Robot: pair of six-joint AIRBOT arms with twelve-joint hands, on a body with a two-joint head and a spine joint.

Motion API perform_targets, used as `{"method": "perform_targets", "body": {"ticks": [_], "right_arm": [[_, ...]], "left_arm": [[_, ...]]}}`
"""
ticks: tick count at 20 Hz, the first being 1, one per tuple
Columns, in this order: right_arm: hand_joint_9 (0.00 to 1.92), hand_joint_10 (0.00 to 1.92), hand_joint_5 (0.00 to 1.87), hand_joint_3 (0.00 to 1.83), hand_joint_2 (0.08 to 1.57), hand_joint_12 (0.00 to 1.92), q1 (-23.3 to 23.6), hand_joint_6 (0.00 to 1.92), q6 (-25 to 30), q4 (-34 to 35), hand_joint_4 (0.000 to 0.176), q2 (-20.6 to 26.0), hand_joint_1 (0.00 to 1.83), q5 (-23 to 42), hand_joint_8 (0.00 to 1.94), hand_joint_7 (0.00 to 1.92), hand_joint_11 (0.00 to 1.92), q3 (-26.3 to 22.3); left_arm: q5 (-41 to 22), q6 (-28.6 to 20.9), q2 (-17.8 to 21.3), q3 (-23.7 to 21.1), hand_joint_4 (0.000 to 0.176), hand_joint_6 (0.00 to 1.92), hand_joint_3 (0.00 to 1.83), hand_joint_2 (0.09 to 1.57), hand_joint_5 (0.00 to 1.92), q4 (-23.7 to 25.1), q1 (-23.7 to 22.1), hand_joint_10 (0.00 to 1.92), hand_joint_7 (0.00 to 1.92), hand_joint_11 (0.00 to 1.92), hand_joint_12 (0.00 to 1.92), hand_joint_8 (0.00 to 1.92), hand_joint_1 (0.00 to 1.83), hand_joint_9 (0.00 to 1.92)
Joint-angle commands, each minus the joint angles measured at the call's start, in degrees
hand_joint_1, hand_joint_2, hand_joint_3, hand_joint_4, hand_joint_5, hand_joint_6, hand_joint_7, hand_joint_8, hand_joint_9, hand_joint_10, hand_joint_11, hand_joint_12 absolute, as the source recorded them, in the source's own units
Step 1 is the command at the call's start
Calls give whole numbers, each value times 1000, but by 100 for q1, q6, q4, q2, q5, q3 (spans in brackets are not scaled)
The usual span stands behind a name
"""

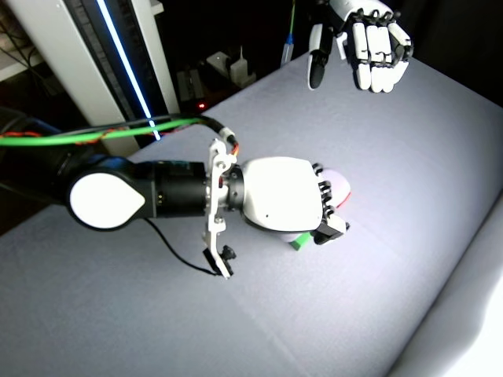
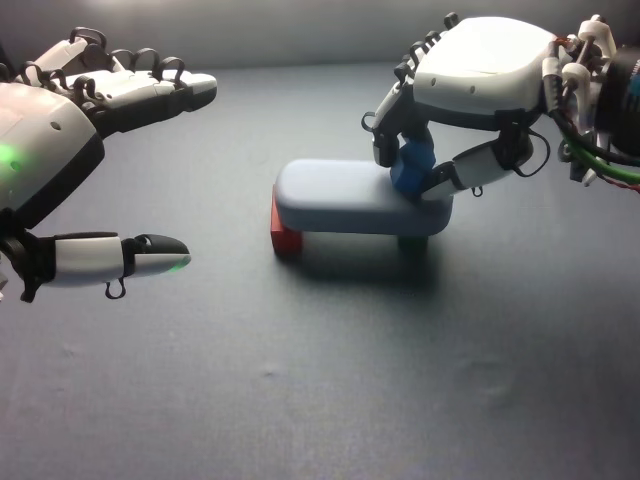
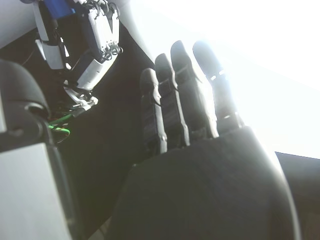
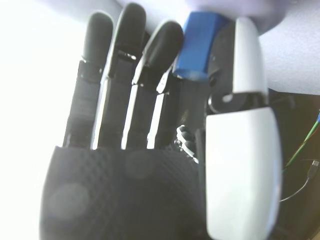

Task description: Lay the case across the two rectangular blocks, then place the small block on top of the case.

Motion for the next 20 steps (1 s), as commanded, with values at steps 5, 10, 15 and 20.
{"method": "perform_targets", "body": {"ticks": [5,10,15,20], "right_arm": [[990,248,1003,0,1094,1221,68,934,-25,172,0,8,1155,308,494,954,582,52],[981,202,1003,0,1096,1225,68,935,-25,173,0,8,1140,243,70,1053,541,80],[954,167,911,1,1007,1180,68,68,-25,174,0,8,1106,217,3,1004,549,93],[920,146,884,0,1005,1193,68,24,-25,175,0,9,1083,205,0,966,509,95]], "left_arm": [[-718,-29,-23,38,0,2,0,894,436,13,-77,3,445,7,1256,0,1015,467],[-728,-44,-27,37,0,0,4,905,429,15,-82,5,451,0,1255,3,1026,474],[-729,-53,-29,38,0,0,2,903,426,23,-89,6,448,9,1260,1,1019,478],[-730,-63,-33,37,0,9,0,893,443,26,-90,11,456,39,1265,4,1030,496]]}}
